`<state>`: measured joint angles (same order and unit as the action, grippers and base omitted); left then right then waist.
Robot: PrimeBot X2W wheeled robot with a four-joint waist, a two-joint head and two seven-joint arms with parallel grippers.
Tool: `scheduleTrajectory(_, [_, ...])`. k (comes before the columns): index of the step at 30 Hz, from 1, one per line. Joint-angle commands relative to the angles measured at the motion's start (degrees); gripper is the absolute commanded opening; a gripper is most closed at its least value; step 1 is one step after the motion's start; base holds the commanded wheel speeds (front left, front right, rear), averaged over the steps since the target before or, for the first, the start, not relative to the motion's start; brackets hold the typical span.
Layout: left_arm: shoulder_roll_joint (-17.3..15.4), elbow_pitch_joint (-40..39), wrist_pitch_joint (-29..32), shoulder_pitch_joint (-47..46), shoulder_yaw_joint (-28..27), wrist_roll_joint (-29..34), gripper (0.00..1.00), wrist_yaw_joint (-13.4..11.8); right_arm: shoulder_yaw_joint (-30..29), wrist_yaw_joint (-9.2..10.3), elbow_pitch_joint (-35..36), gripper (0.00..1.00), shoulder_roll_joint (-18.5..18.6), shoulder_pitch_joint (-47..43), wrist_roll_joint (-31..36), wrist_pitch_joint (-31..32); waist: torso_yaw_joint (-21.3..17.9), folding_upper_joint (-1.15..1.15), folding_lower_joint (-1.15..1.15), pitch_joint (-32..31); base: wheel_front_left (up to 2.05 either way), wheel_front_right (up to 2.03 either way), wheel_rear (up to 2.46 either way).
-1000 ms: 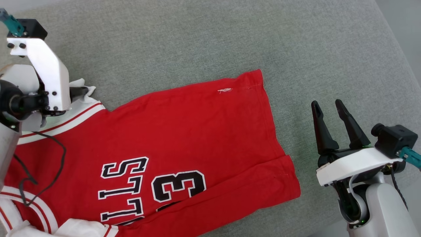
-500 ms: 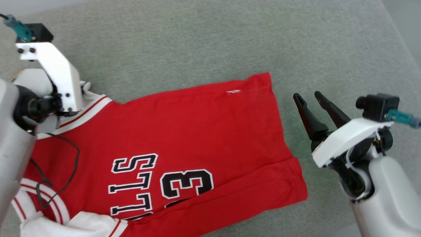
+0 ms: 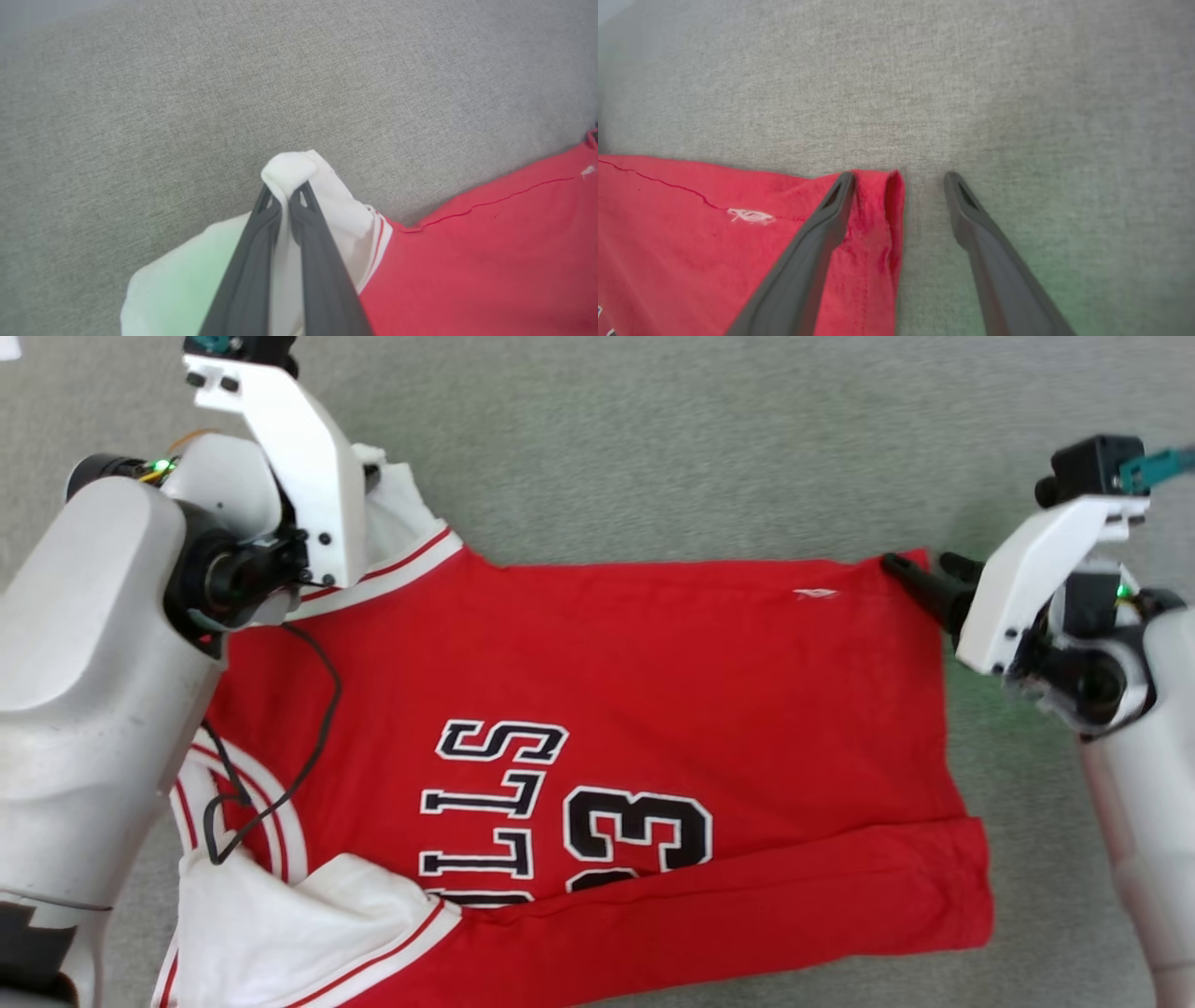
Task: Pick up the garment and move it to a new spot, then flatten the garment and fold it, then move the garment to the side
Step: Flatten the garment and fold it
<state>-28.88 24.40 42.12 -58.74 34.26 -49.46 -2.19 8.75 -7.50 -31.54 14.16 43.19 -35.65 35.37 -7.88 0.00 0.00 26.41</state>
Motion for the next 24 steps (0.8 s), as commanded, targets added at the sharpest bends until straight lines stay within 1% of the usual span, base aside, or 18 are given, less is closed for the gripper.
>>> scheduleTrajectory(1, [0.29, -0.14, -0.52, -0.69, 0.06, 0.31, 0.00, 0.21, 0.62, 0.02, -1.40, 1.00, -0.29, 0.45, 0.26, 1.52, 1.10, 0.00, 0.00, 1.07, 0.00, 0.00, 0.00])
scheduleTrajectory(4, [0.74, -0.17, -1.24, -0.88, 0.30, 0.52, 0.00, 0.47, 1.91, 0.01, -4.79, 1.00, -1.39, 1.01, -0.10, 5.60, 1.80, 0.00, 0.00, 1.54, 0.00, 0.00, 0.00])
scheduleTrajectory(5, [0.95, -0.04, -1.61, -0.86, 0.27, 0.52, 0.00, 0.42, 2.38, 0.01, -5.56, 0.80, -1.54, 1.08, 0.07, 6.62, 1.97, 0.00, 0.00, 1.63, 0.00, 0.00, 0.00])
scheduleTrajectory(6, [1.04, 0.09, -1.77, -0.74, 0.28, 0.51, 0.00, 0.47, 2.65, 0.01, -6.18, 0.12, -1.81, 1.19, 0.04, 7.40, 2.12, 0.00, 0.00, 1.67, 0.00, 0.00, 0.00])
scheduleTrajectory(7, [1.11, 0.29, -2.10, -0.58, 0.24, 0.43, 0.00, 0.51, 2.75, 0.00, -6.65, 0.00, -2.11, 1.29, -0.32, 8.12, 2.25, 0.00, 0.00, 1.69, 0.00, 0.00, 0.00])
scheduleTrajectory(10, [1.24, 0.83, -2.81, 0.10, 0.03, 0.11, 0.00, 0.47, 3.03, -0.05, -6.36, 0.00, -1.41, 1.87, 0.16, 8.04, 2.66, 0.00, 0.00, 1.44, 0.00, 0.00, 0.00])
scheduleTrajectory(17, [1.18, 1.07, -8.26, 3.86, -2.36, -1.68, 0.00, 1.00, 2.92, -0.04, -0.96, 0.00, 2.45, 1.43, 2.32, 2.66, 3.65, 0.00, 0.00, -2.21, 0.00, 0.00, 0.00])
scheduleTrajectory(21, [0.44, -1.04, -12.74, 8.25, -4.15, -2.63, 0.00, 0.72, 2.52, 0.02, 3.75, 0.00, 4.24, -2.27, 3.81, -0.64, 4.53, 0.00, 0.00, -5.71, 0.00, 0.00, 0.00])
scheduleTrajectory(24, [-0.29, -3.81, -16.61, 12.80, -5.71, -3.19, 0.00, -0.41, 1.45, 0.03, 7.77, 0.00, 5.13, -6.46, 4.86, -2.84, 5.15, 0.00, 0.00, -8.59, 0.00, 0.00, 0.00])
